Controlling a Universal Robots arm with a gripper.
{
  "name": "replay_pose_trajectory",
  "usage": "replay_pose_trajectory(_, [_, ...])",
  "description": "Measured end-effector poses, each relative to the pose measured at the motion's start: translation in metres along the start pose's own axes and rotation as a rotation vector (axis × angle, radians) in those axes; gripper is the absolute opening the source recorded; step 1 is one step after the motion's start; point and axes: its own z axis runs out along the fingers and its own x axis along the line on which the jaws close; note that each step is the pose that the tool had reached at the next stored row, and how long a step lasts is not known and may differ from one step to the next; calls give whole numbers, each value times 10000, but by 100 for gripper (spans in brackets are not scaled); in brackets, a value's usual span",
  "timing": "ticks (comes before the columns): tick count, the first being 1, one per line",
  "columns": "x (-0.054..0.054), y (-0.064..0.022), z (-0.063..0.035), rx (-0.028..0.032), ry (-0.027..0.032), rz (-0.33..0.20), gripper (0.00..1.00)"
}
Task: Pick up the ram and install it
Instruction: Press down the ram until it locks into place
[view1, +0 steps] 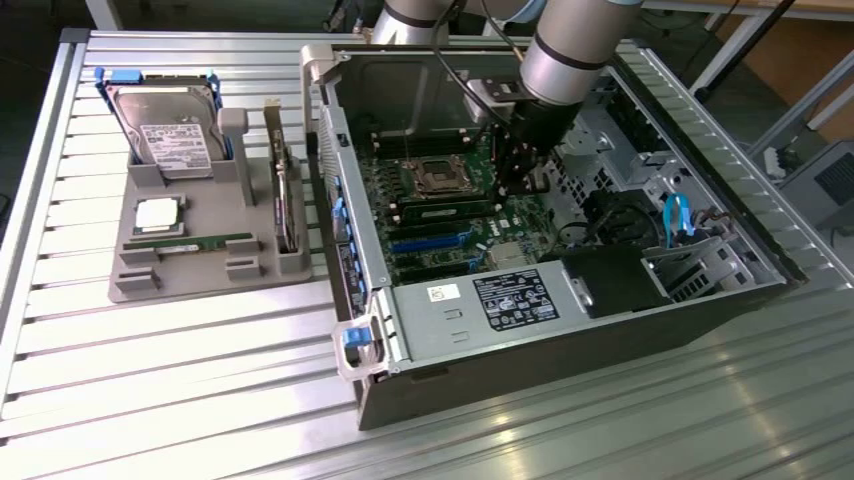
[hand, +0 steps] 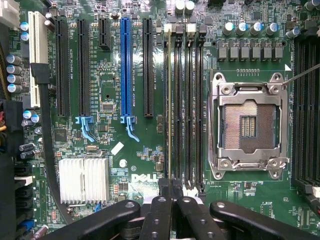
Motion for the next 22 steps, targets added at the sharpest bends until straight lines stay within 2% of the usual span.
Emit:
replay_pose_trajectory(5, [-1,0,-1,3,-8,-1,9])
replay_pose_trajectory(7, [1,3,-113,1,-3,1,9])
replay_pose_trajectory(11, [3,7,-276,1,-1,0,9])
replay_pose_trajectory(14, [3,8,-306,1,-1,0,9])
replay_pose_trajectory(17, [4,100,-304,1,0,-1,9])
replay_pose_trajectory(22, [5,343,-296,1,1,0,9])
